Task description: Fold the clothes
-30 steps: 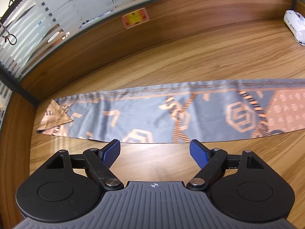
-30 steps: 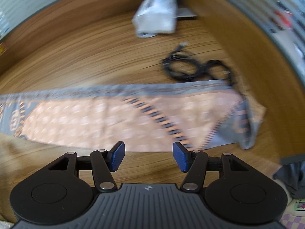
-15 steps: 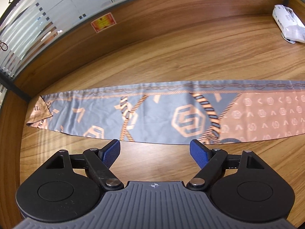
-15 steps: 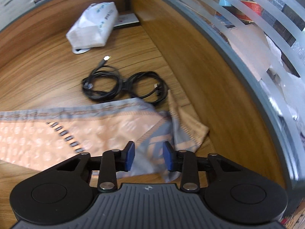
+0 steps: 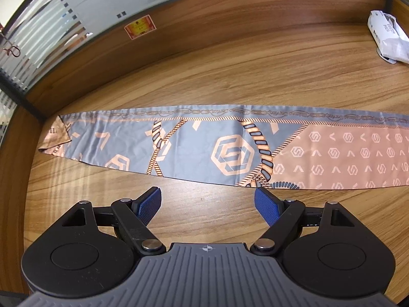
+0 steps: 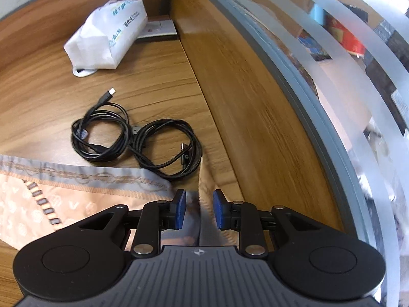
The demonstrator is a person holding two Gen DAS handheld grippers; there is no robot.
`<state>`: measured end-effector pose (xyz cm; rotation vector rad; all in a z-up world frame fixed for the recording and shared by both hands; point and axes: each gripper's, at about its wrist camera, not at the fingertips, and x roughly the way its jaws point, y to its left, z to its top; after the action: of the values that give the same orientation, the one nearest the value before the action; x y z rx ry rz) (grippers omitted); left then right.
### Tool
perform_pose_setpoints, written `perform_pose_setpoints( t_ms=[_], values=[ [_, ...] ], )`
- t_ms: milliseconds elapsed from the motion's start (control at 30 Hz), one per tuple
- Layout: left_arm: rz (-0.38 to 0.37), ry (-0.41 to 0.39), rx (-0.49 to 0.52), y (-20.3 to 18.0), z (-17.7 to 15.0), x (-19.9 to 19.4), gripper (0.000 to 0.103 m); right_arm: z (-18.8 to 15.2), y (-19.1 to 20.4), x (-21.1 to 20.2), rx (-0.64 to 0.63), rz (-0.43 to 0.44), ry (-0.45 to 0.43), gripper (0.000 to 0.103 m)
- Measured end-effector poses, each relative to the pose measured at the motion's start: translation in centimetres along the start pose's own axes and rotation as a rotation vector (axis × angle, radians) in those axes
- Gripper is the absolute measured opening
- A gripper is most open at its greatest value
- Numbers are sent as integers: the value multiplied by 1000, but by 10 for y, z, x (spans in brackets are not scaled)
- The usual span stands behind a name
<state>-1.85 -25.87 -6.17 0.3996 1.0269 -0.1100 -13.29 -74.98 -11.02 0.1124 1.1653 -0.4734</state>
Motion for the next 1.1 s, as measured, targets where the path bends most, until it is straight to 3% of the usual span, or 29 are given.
perform_pose_setpoints(
  t_ms=[100, 267, 467, 767, 1100],
  values=[
    [8, -5, 2, 0, -2, -3, 82, 3, 3, 0, -12, 5, -3, 20],
    [6, -6, -14, 5, -5, -7, 82, 2, 16, -17, -6, 45, -30, 2],
    [-32, -25, -22, 11, -2, -14, 82, 2, 32, -38, 3, 93, -62, 1],
    [-255, -48, -13, -2, 14, -27, 82, 1, 56, -69, 15, 164, -109, 1],
    [-470, -85, 63, -55, 42, -40, 76, 3, 129, -95, -42, 355, -131, 0]
  ],
)
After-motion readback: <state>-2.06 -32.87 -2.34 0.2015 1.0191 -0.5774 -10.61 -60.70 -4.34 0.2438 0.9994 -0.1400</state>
